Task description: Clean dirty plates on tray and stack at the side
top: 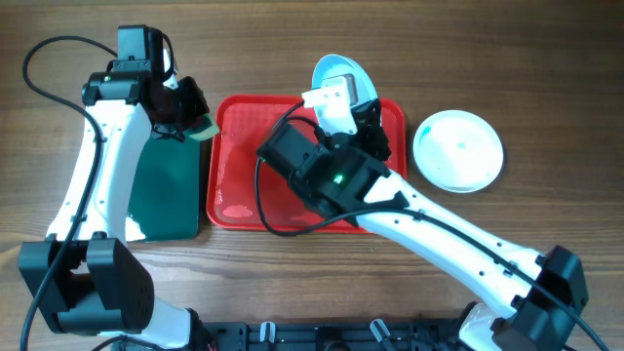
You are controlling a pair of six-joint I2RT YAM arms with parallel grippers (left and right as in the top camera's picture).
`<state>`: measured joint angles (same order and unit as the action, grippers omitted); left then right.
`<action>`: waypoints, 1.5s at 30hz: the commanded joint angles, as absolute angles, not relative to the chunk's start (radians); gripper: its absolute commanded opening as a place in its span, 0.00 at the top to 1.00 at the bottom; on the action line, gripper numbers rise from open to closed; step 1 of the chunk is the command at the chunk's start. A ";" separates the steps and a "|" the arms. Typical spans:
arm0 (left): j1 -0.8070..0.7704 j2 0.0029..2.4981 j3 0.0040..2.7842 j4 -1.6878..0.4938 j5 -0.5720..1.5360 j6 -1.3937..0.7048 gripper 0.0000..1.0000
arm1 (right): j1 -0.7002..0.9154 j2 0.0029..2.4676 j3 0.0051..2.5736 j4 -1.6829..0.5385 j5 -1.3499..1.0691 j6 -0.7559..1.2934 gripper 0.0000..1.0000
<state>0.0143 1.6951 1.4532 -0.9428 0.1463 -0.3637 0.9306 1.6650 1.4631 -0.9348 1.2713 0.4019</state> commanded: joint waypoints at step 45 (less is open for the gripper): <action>0.030 1.698 1.457 -1.081 -0.104 -0.347 0.96 | -0.175 1.657 1.324 -0.943 -0.218 0.288 0.69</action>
